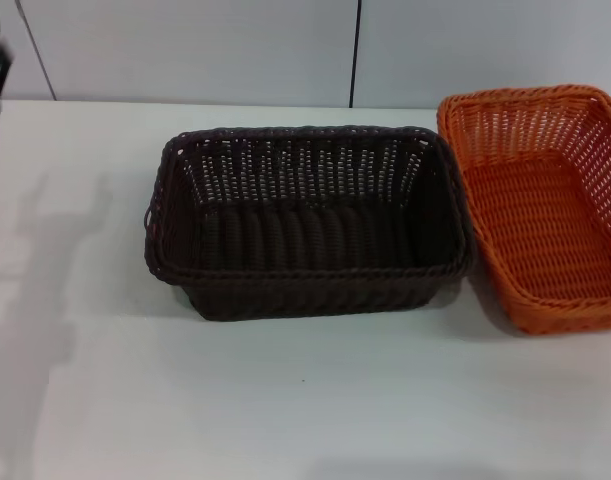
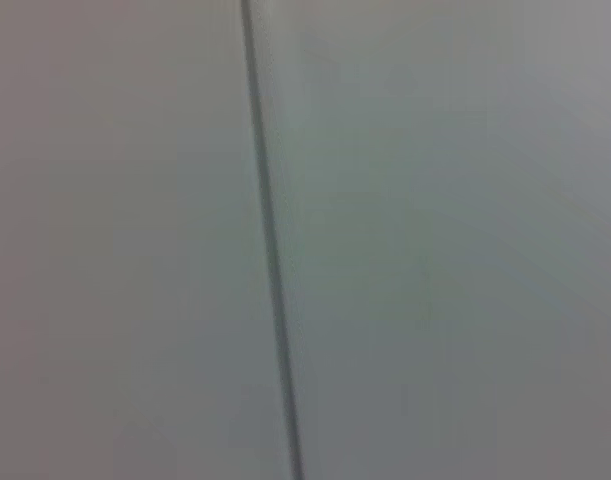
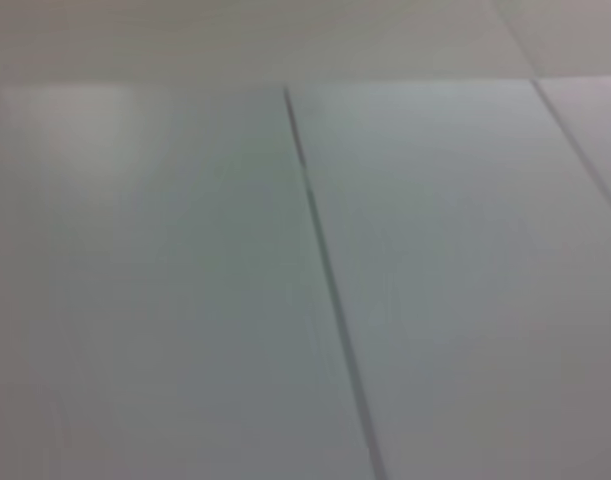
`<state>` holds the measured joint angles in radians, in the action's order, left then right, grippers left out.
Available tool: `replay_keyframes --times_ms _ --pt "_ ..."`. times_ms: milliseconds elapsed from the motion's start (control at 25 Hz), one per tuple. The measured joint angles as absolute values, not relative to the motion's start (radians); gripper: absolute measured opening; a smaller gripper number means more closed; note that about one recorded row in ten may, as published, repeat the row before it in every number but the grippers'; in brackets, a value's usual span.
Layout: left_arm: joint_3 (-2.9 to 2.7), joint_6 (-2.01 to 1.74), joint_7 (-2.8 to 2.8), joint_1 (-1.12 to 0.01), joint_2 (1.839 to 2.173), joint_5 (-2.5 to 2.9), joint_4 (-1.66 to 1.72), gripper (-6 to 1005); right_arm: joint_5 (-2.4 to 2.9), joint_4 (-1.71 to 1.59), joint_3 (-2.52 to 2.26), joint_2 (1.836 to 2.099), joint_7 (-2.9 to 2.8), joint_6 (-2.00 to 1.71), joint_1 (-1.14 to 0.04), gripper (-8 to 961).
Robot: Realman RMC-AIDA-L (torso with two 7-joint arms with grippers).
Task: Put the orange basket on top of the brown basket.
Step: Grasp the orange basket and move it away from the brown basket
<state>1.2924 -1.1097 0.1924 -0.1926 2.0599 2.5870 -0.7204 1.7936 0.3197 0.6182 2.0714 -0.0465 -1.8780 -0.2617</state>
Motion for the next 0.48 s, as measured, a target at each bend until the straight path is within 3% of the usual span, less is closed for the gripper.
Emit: replay_keyframes --times_ms 120,240,400,480 --pt "1.297 -1.114 0.187 -0.188 2.061 2.587 -0.693 813 1.837 0.406 0.610 2.029 -0.046 -1.838 -0.283 751" --pt "1.313 -1.119 0.186 -0.183 2.064 2.585 -0.589 813 1.907 0.604 0.618 1.927 -0.045 -1.671 -0.288 750" --pt "1.319 -1.119 0.186 -0.185 2.065 2.585 -0.556 813 1.997 0.939 0.695 1.757 -0.031 -1.279 -0.284 750" --pt "1.322 -1.117 0.186 -0.188 2.065 2.584 -0.549 813 2.066 1.073 0.795 1.712 -0.030 -1.054 -0.271 750"
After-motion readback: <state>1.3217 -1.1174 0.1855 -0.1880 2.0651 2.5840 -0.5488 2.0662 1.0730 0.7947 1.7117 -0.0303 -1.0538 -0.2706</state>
